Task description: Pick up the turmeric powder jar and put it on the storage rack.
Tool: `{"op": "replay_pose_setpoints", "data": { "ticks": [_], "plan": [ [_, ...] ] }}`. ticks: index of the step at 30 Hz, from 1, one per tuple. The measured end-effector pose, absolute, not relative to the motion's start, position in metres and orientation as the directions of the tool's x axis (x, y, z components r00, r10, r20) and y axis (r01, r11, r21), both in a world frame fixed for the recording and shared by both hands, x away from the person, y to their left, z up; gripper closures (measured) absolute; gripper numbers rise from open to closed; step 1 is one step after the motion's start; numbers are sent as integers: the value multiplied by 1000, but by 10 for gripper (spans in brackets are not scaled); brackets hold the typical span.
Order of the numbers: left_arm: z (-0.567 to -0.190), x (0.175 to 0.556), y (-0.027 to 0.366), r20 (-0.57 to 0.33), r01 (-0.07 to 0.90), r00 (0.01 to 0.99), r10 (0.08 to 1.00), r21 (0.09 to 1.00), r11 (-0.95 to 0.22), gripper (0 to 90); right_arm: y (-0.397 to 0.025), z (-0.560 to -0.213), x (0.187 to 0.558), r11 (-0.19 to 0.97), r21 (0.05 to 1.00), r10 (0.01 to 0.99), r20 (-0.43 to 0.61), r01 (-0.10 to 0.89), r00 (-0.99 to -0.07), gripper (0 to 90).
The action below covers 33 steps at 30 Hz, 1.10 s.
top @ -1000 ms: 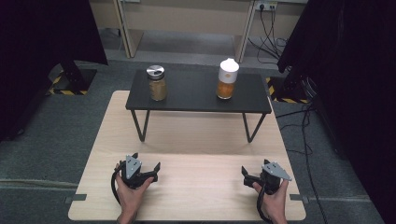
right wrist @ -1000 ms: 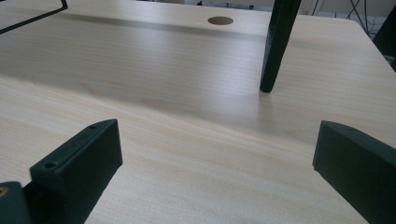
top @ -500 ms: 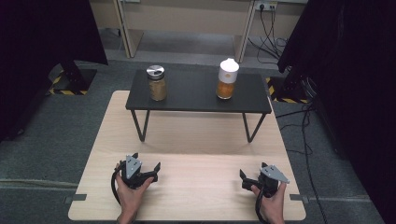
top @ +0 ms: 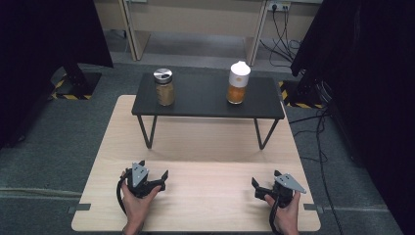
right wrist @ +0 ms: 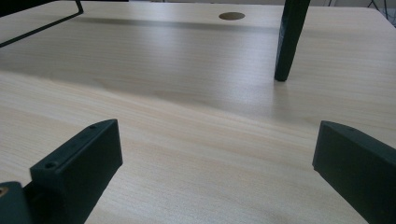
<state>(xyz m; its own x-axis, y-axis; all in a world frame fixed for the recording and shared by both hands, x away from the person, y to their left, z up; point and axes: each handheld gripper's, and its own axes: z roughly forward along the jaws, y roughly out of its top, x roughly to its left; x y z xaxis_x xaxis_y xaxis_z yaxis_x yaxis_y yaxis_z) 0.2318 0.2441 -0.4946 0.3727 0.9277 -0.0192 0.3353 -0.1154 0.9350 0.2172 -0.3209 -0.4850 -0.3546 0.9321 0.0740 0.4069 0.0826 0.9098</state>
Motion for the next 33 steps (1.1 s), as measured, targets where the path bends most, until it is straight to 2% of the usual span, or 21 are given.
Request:
{"op": "replay_pose_setpoints", "data": {
  "ticks": [6, 33],
  "plan": [
    [-494, 232, 244, -24, 340, 370, 929, 934, -111, 20, -327, -487, 217, 52, 913, 928, 105, 404, -357, 14],
    [-494, 231, 242, -6, 334, 370, 929, 934, -127, 23, -327, -488, 216, 41, 915, 930, 112, 401, -351, 15]
  ]
}}
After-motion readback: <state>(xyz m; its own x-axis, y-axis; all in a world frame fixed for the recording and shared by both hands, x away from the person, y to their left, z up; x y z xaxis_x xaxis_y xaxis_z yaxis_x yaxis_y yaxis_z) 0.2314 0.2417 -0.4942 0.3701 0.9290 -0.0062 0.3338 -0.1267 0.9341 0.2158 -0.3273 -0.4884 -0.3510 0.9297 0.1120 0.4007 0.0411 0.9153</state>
